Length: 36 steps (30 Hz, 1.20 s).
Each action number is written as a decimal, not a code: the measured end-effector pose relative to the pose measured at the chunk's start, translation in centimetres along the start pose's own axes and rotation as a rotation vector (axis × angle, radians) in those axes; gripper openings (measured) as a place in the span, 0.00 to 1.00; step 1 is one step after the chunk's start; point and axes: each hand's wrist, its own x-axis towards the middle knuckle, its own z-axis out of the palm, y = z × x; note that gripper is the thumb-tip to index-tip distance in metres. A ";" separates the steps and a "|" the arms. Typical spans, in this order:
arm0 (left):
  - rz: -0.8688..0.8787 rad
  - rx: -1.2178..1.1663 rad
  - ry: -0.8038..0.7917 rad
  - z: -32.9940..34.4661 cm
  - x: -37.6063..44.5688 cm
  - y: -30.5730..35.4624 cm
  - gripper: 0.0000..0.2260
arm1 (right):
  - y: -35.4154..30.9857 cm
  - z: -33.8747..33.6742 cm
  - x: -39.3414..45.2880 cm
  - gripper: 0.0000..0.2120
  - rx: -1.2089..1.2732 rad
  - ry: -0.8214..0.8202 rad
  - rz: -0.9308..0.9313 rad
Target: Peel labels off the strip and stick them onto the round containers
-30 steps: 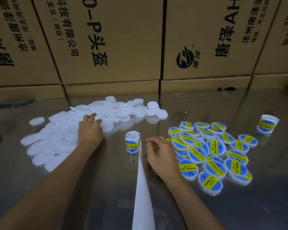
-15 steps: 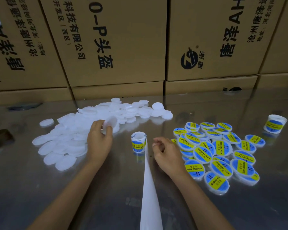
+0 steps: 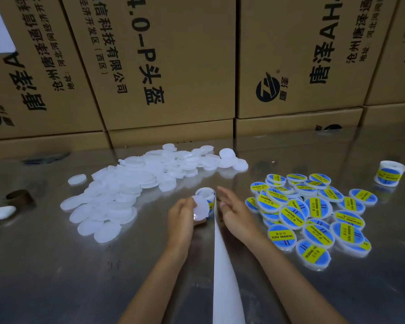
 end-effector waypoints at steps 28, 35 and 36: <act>-0.127 -0.106 -0.097 -0.8 0.5 -0.4 0.08 | 0.8 0.3 -0.3 0.14 -0.003 0.254 0.027; -0.125 -0.100 -0.088 -0.7 0.5 -0.3 0.08 | 0.5 0.2 -0.5 0.15 -0.015 0.282 0.049; -0.127 -0.100 -0.087 -0.7 0.5 -0.3 0.08 | 0.5 0.1 -0.6 0.15 -0.010 0.289 0.050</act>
